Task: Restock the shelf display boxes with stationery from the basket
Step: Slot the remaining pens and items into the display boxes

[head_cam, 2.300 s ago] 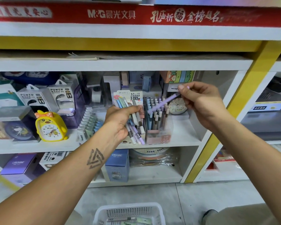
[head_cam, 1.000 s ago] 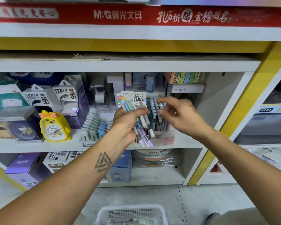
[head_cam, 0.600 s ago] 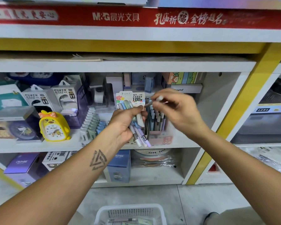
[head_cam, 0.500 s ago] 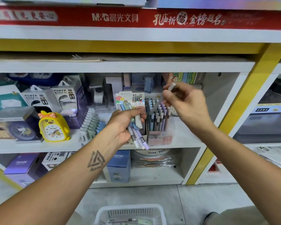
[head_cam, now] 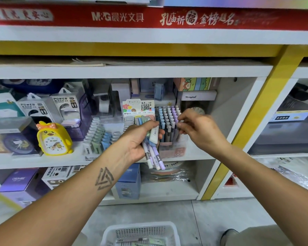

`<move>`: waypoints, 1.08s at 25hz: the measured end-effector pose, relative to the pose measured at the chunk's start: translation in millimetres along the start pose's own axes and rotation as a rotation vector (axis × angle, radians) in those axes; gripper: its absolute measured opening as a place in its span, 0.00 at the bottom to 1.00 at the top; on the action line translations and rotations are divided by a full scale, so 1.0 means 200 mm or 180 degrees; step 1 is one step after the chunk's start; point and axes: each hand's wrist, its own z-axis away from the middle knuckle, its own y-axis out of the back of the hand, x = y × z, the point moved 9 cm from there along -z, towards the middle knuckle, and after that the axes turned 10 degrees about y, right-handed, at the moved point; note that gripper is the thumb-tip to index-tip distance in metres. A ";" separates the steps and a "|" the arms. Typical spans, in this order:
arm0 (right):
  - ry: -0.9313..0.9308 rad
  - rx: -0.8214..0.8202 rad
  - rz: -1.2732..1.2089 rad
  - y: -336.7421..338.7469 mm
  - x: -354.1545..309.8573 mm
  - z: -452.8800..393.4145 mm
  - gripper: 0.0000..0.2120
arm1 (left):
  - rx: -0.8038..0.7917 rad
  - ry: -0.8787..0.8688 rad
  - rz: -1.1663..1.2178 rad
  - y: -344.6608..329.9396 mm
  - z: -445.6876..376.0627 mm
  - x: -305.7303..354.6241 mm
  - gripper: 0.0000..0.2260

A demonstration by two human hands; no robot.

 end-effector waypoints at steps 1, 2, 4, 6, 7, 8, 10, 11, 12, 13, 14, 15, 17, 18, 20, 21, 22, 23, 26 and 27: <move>0.0019 -0.0027 0.0031 -0.01 0.00 0.00 0.03 | 0.0009 -0.0016 -0.0035 0.00 0.00 0.00 0.06; 0.0021 -0.0032 0.0031 -0.01 0.01 0.00 0.03 | 0.0021 -0.0033 -0.0059 0.01 0.00 0.00 0.06; 0.0022 -0.0081 -0.0031 -0.02 0.01 -0.01 0.03 | 0.0034 -0.0048 -0.0076 0.01 0.00 0.01 0.06; 0.0106 -0.0193 -0.0069 -0.03 0.00 -0.02 0.03 | 0.0016 -0.0034 -0.0103 0.01 0.00 0.00 0.05; 0.0146 -0.0217 -0.0110 -0.03 0.00 -0.02 0.03 | 0.0004 -0.0027 -0.0104 0.01 0.01 0.00 0.05; 0.0159 -0.0216 -0.0140 -0.04 0.00 -0.02 0.02 | -0.0007 -0.0026 -0.0086 0.01 0.01 0.00 0.05; 0.0251 -0.0185 0.0042 -0.04 0.01 -0.02 0.02 | -0.0027 -0.0044 -0.0018 0.01 0.01 0.01 0.08; 0.0340 -0.0226 0.0336 -0.05 0.00 -0.02 0.05 | -0.0036 -0.0063 0.0014 0.00 0.02 0.01 0.09; 0.0383 -0.0335 0.0674 -0.07 0.00 -0.02 0.08 | -0.0049 -0.0088 0.0040 0.00 0.02 0.01 0.11; 0.0362 -0.0406 0.0914 -0.09 0.00 -0.02 0.10 | -0.0073 -0.0115 0.0062 0.00 0.03 0.01 0.12; 0.0296 -0.0374 0.0982 -0.08 0.00 -0.02 0.12 | -0.0105 -0.0145 0.0073 0.00 0.03 0.02 0.12; 0.0202 -0.0253 0.0826 -0.07 -0.01 -0.03 0.14 | -0.0146 -0.0183 0.0079 -0.01 0.04 0.02 0.11; -0.0182 -0.0021 -0.0131 -0.05 -0.02 -0.04 0.14 | -0.0216 -0.0293 0.0075 -0.03 0.05 0.04 0.08; -0.0421 -0.0069 -0.0778 -0.07 -0.02 -0.04 0.15 | -0.0215 -0.0359 0.0070 -0.03 0.05 0.05 0.08; -0.0784 -0.0324 -0.1618 -0.15 -0.05 -0.02 0.19 | -0.0160 -0.0487 0.0069 -0.03 0.05 0.06 0.09; -0.0903 -0.0443 -0.1825 -0.19 -0.07 -0.02 0.21 | -0.0141 -0.0535 0.0051 -0.03 0.05 0.06 0.10; -0.0982 -0.0486 -0.1960 -0.22 -0.07 -0.01 0.20 | -0.0133 -0.0569 0.0015 -0.03 0.05 0.07 0.10; -0.1053 -0.0437 -0.2042 -0.23 -0.07 -0.02 0.18 | -0.0119 -0.0590 -0.0020 -0.03 0.05 0.07 0.09; -0.1307 0.0017 -0.2418 -0.20 -0.03 -0.06 0.05 | 0.0081 -0.0604 -0.0106 0.03 0.06 0.10 0.04; -0.1348 0.0148 -0.2540 -0.19 -0.03 -0.07 0.04 | 0.0166 -0.0616 -0.0154 0.06 0.06 0.13 0.04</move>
